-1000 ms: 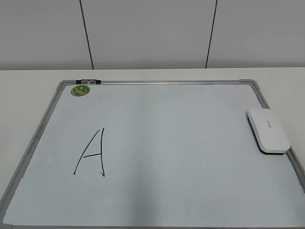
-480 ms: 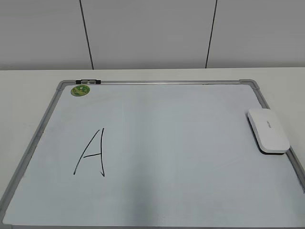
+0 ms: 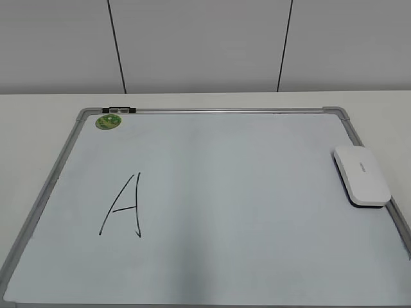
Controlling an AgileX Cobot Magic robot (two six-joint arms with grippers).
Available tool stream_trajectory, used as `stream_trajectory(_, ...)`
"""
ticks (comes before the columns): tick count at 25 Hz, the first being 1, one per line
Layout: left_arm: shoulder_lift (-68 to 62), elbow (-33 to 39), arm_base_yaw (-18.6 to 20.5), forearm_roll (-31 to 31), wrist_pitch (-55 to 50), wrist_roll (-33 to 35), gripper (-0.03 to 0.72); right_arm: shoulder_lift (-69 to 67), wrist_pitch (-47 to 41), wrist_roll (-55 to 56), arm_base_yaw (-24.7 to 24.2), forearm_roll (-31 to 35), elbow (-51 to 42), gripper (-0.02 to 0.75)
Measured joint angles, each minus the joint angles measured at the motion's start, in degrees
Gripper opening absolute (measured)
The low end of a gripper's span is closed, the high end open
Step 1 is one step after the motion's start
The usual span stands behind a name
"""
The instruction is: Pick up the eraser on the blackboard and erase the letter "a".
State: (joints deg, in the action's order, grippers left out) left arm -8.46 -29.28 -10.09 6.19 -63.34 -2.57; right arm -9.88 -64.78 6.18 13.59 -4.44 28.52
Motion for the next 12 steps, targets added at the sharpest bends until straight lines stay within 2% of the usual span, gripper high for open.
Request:
stream_trajectory(5,0.1,0.0,0.0,-0.1,0.1,0.0,0.475,1.6,-0.1,0.0,-0.4,0.0,0.0,0.588)
stream_trajectory(12,2.3,0.0,5.0,-0.1,0.2,0.0,0.462,4.3,-0.2,0.0,-5.8,0.0,-0.3,0.587)
